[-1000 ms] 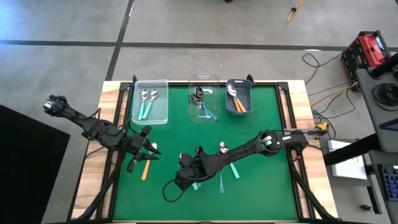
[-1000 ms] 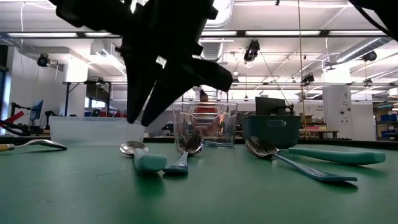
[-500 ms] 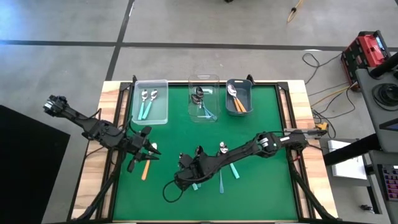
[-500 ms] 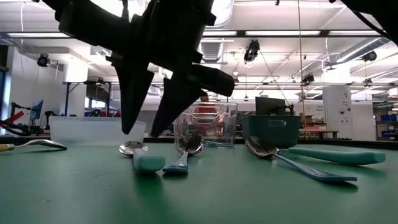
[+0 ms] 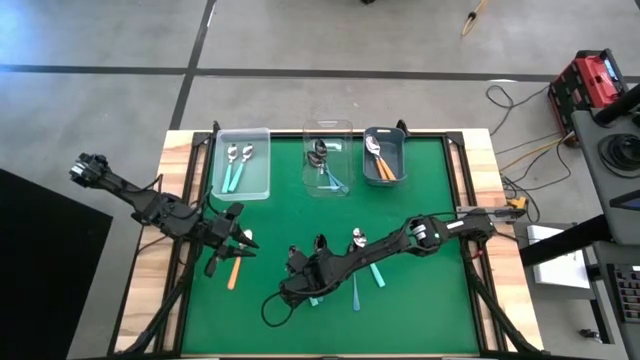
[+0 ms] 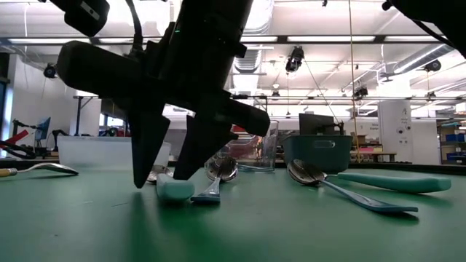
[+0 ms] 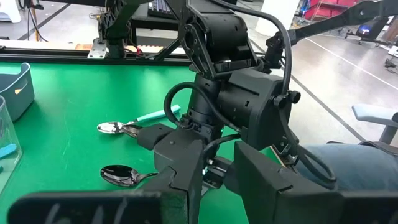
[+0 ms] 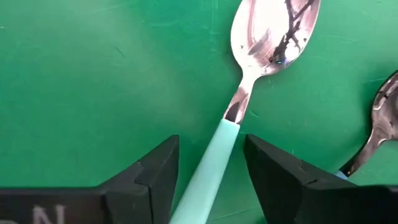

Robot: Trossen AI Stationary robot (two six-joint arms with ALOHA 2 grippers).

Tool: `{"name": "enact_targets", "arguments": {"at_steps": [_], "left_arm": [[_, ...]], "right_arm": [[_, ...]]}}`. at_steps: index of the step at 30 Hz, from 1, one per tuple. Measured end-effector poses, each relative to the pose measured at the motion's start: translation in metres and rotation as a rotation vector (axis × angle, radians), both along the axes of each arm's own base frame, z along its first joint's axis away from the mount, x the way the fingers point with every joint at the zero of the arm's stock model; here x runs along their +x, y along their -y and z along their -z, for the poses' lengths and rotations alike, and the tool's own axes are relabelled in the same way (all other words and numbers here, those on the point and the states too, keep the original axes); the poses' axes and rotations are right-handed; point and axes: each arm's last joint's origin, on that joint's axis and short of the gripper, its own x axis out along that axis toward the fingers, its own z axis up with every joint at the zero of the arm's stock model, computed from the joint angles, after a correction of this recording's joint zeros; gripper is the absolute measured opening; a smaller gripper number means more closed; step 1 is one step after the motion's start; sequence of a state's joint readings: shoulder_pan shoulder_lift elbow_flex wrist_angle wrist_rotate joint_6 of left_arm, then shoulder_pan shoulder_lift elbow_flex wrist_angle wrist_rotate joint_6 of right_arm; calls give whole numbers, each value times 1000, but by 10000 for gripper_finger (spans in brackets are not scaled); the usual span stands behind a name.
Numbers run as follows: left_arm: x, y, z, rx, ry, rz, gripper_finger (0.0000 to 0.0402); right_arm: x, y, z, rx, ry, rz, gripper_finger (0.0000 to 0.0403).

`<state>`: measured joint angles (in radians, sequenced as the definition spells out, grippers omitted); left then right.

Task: Sort silverware by color (type)
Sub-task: Put the green spoon into the white bin

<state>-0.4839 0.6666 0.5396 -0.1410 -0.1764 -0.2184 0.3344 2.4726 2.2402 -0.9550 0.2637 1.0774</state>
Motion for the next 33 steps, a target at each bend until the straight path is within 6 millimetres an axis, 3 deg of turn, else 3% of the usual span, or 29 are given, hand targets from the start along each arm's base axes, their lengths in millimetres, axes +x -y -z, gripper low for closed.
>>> {"name": "enact_targets", "arguments": {"at_steps": [12, 20, 25, 33], "left_arm": [[0, 0, 0, 0, 0, 0, 76], [0, 0, 0, 0, -1, 0, 76], [0, 0, 0, -1, 2, 0, 76], [-2, -4, -4, 12, 31, -79, 76]], "right_arm": [[1, 1, 6, -7, 9, 53, 37], [7, -1, -2, 0, 61, 37, 37], [0, -2, -26, -97, 40, 0, 37], [-31, 8, -96, -262, 2, -84, 36]]}}
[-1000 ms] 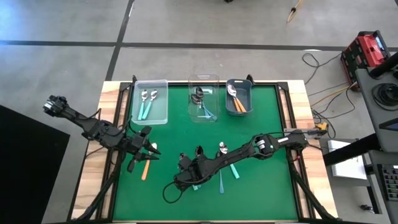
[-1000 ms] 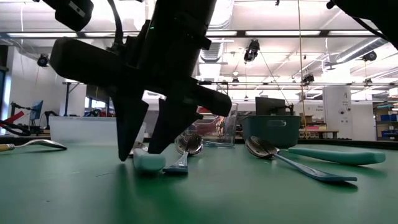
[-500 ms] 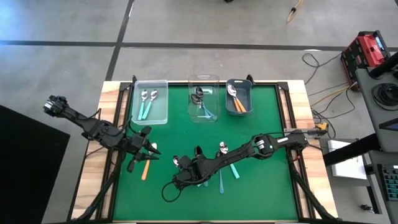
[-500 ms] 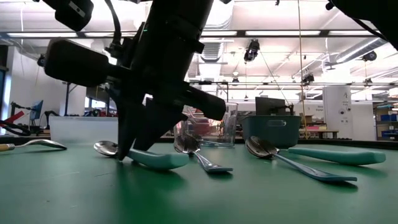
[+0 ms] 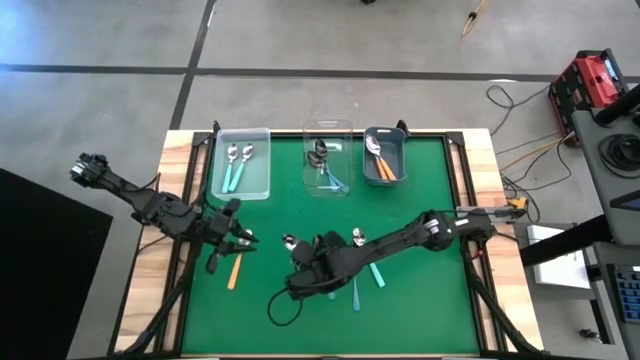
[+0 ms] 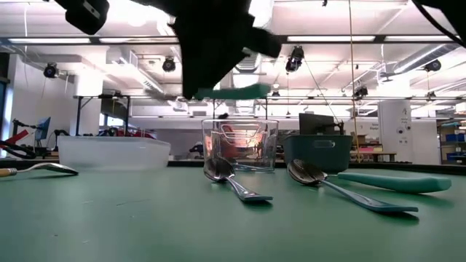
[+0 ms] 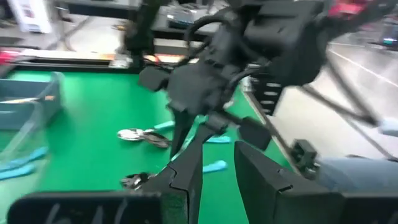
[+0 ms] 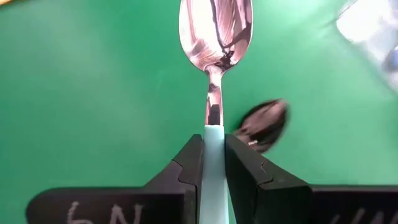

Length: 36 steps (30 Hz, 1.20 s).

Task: Sort silverware by color (type)
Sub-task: Put the green spoon into the white bin

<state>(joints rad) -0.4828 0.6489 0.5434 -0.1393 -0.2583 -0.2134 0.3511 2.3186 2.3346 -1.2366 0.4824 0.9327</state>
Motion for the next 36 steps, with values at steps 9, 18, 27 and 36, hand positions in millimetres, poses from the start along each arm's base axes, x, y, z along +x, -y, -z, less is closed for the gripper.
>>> {"name": "enact_targets", "arguments": {"at_steps": [9, 18, 27, 36], "left_arm": [[3, -8, -5, 112, 76, -284, 76], [7, -17, -21, 230, 219, -375, 90], [18, -37, -27, 162, 290, -296, 98], [37, -49, -18, 123, 331, -354, 110]], "right_arm": [[-31, 26, -73, -244, 15, -121, 36], [-59, 81, -121, -345, 16, -197, 36], [-80, 118, -111, -428, 239, -227, 36], [-86, 122, -66, -569, 607, -255, 36]]}}
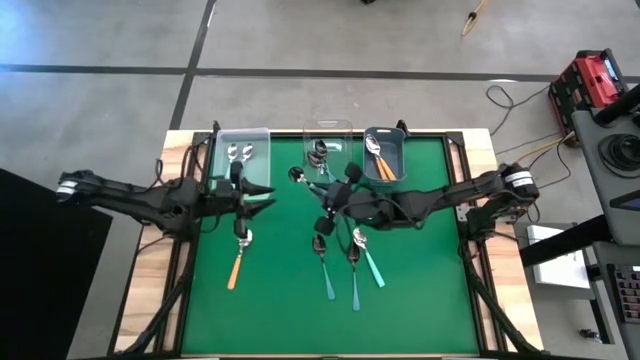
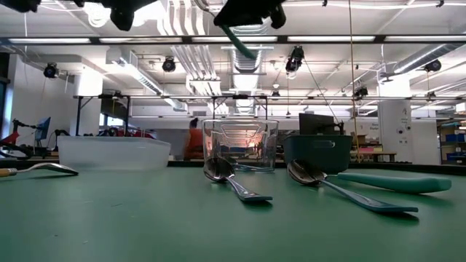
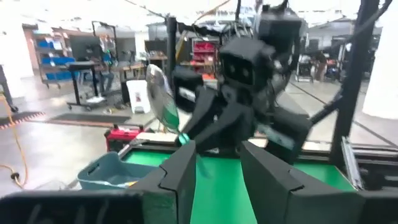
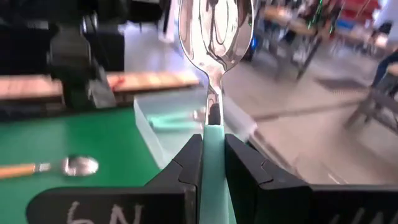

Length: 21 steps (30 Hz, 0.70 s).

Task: Sort silverware by color (type)
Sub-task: Put the green spoon into the white bin

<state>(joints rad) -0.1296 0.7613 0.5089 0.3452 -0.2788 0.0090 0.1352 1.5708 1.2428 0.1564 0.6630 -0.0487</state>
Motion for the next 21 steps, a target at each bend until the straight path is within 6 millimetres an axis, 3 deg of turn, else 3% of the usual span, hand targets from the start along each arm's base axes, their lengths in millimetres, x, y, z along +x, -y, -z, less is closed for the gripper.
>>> {"name": "enact_targets", "arguments": {"at_steps": [8, 12, 21], "left_arm": [[9, -20, 30, 45, 35, -144, 171], [15, -33, 38, 68, 80, -208, 196], [41, -44, 42, 73, 166, -240, 199]], "right_arm": [[-5, 15, 36, -120, 223, 25, 36], [1, 28, 52, -175, 230, 49, 36], [24, 33, 58, -299, 180, 66, 36]]}}
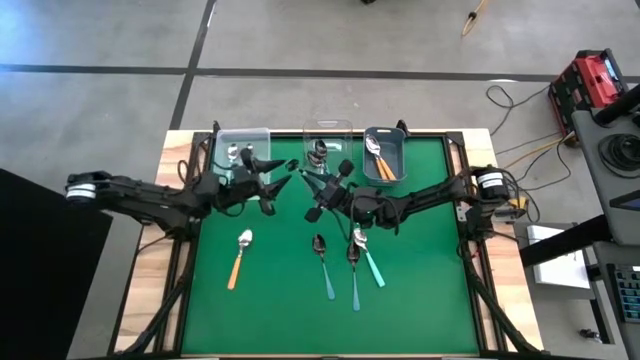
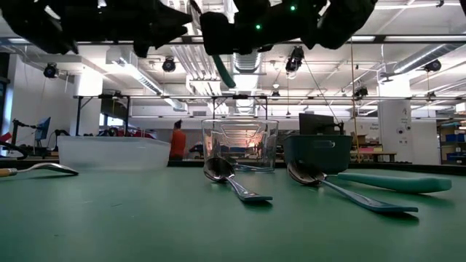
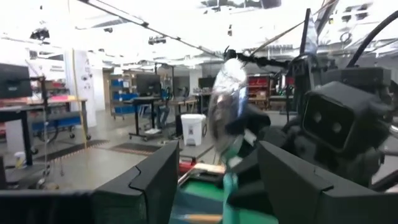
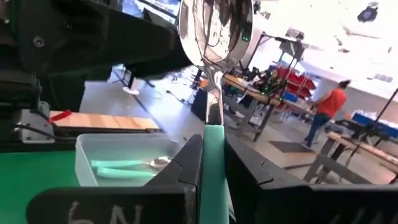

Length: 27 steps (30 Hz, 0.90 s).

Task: Sort silverware by color (type)
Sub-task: Put the green spoon into the white bin

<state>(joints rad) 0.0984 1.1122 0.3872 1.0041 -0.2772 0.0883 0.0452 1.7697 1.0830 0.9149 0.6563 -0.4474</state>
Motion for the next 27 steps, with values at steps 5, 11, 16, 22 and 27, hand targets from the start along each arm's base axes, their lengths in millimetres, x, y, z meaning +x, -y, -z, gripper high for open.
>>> {"name": "enact_targets", "arguments": {"at_steps": [5, 11, 16, 22, 27], "left_arm": [[15, -1, -3, -17, -1, 8, 198], [28, -3, -11, -11, 7, 0, 190], [35, -5, -15, 3, 9, -43, 135], [35, -7, -14, -28, 1, -122, 16], [35, -8, -18, -33, 17, -147, 6]], "right_arm": [[5, 0, -2, -39, -22, 7, 36], [6, 0, -1, -56, -35, 8, 36], [5, 0, 2, -54, -46, 24, 36], [4, 2, 2, -50, -64, 95, 52], [4, 4, 2, -47, -67, 117, 81]]}}
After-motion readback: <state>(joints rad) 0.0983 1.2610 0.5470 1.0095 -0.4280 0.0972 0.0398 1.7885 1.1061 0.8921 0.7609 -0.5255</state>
